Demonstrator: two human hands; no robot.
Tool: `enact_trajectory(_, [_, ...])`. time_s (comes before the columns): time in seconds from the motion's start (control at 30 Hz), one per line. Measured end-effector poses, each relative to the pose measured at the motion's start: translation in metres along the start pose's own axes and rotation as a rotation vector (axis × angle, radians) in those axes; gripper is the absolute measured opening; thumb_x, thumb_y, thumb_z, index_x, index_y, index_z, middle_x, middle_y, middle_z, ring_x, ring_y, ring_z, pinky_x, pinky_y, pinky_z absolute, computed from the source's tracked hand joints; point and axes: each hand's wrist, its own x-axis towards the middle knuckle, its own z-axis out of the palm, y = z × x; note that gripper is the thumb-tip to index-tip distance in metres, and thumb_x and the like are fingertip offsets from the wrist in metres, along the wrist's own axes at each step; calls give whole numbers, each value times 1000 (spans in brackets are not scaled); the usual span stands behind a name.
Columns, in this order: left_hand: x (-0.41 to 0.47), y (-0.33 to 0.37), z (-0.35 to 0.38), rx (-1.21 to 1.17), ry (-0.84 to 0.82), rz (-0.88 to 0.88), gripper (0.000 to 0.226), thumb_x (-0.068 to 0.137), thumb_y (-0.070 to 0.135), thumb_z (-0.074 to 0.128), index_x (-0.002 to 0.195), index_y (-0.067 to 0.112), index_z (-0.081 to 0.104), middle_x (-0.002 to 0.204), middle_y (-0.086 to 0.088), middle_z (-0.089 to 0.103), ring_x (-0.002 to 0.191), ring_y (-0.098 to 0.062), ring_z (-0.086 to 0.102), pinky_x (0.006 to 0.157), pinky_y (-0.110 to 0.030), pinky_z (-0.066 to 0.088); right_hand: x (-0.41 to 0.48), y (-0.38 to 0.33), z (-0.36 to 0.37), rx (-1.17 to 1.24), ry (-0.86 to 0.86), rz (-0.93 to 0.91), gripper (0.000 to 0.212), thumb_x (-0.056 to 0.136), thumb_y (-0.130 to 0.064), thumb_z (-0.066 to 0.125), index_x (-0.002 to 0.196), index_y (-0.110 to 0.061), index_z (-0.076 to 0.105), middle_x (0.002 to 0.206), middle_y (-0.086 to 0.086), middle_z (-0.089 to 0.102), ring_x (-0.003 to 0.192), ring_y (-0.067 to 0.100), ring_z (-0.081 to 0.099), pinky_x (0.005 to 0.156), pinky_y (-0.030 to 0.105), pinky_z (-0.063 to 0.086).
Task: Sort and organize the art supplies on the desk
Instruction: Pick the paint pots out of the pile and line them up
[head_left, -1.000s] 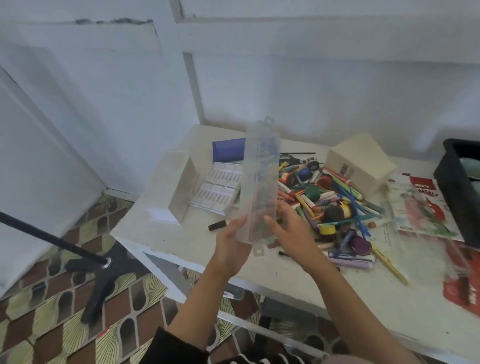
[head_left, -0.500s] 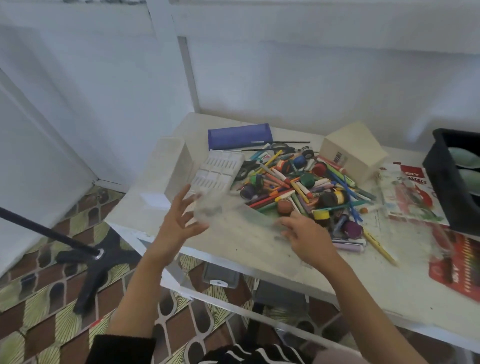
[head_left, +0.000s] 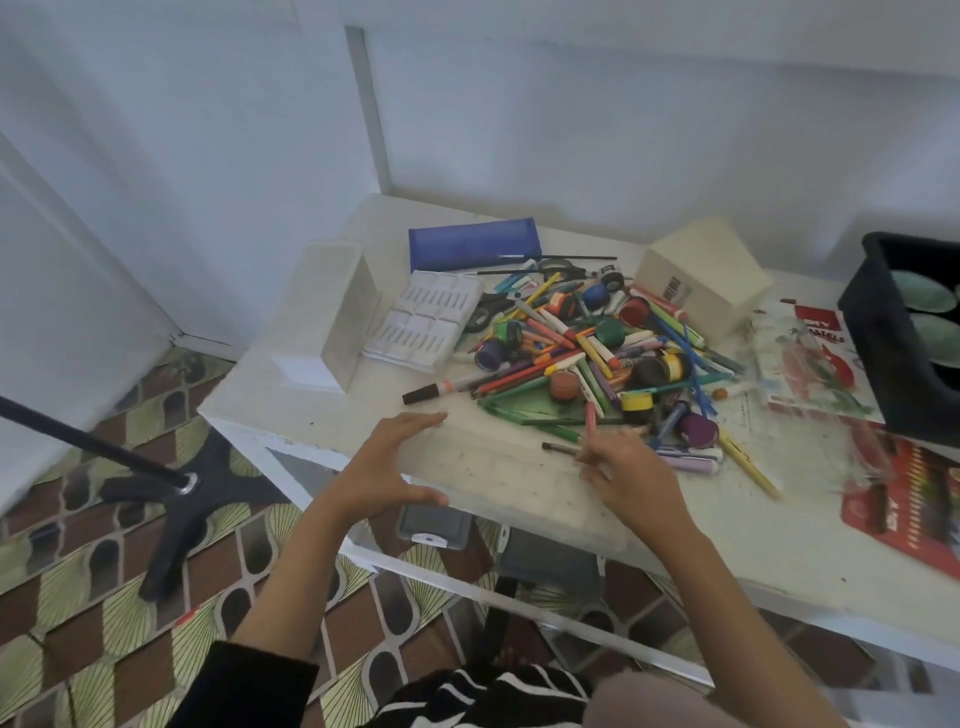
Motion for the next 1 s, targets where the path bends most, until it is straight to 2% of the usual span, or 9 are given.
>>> enact_trajectory(0.1, [10, 5, 9, 13, 29, 24, 87, 45, 62, 79, 126, 45, 50, 136, 16, 40, 124, 13, 29, 104, -11, 25, -2, 14, -2, 28, 97, 18, 14, 76, -9, 74, 80, -15, 62, 84, -7, 47, 82, 15, 49, 61, 25, 38])
enact_trajectory(0.23, [23, 10, 19, 23, 63, 63, 83, 46, 59, 82, 123, 42, 54, 135, 31, 36, 134, 5, 25, 111, -27, 23, 3, 29, -12, 38, 242, 62, 12, 80, -18, 72, 88, -12, 65, 88, -4, 50, 85, 13, 46, 67, 23, 39])
enact_trajectory(0.37, [29, 16, 27, 5, 74, 136, 80, 52, 53, 81, 126, 35, 54, 128, 54, 27, 138, 13, 13, 109, -22, 18, 15, 47, -29, -93, 316, 133, 28, 82, -10, 68, 110, -11, 63, 106, 7, 57, 101, 26, 46, 79, 35, 45])
enact_trajectory(0.47, [29, 13, 31, 19, 98, 184, 81, 55, 52, 80, 128, 30, 53, 132, 48, 30, 141, 8, 12, 108, -14, 16, 25, 52, -33, -260, 152, 182, 49, 82, -25, 69, 128, -22, 53, 124, 3, 53, 112, 27, 43, 87, 41, 44])
enact_trajectory(0.57, [28, 10, 33, 44, 113, 142, 83, 51, 60, 78, 127, 42, 49, 136, 33, 32, 134, 8, 22, 111, -23, 21, 33, 47, -31, -374, 95, 224, 47, 83, -37, 67, 128, -27, 52, 125, 0, 54, 116, 25, 41, 88, 41, 39])
enact_trajectory(0.73, [29, 6, 34, 82, 91, 106, 97, 47, 68, 75, 135, 41, 44, 142, 13, 37, 133, -2, 27, 114, -34, 24, 34, 39, -28, -342, 235, 251, 39, 83, -33, 68, 119, -20, 58, 114, 3, 61, 111, 27, 46, 88, 42, 38])
enact_trajectory(0.83, [29, 3, 36, 71, 153, 184, 94, 49, 72, 75, 132, 36, 51, 143, 11, 35, 139, -5, 21, 115, -38, 22, 34, 30, -28, -122, 362, 175, 36, 80, -25, 72, 112, -11, 62, 109, 10, 59, 103, 28, 51, 84, 37, 42])
enact_trajectory(0.9, [29, 1, 37, 70, 188, 219, 89, 50, 66, 79, 130, 35, 54, 149, 14, 30, 145, -10, 8, 116, -42, 14, 37, 12, -32, 117, 284, 89, 33, 80, -18, 72, 110, -7, 62, 107, 7, 55, 94, 21, 53, 82, 25, 41])
enact_trajectory(1.0, [30, 0, 38, 58, 186, 211, 88, 51, 62, 81, 130, 35, 54, 153, 17, 24, 147, -11, -2, 116, -47, 11, 41, -30, -27, 305, -78, 27, 31, 86, -16, 65, 116, -12, 59, 104, -3, 56, 84, 8, 53, 73, 10, 43])
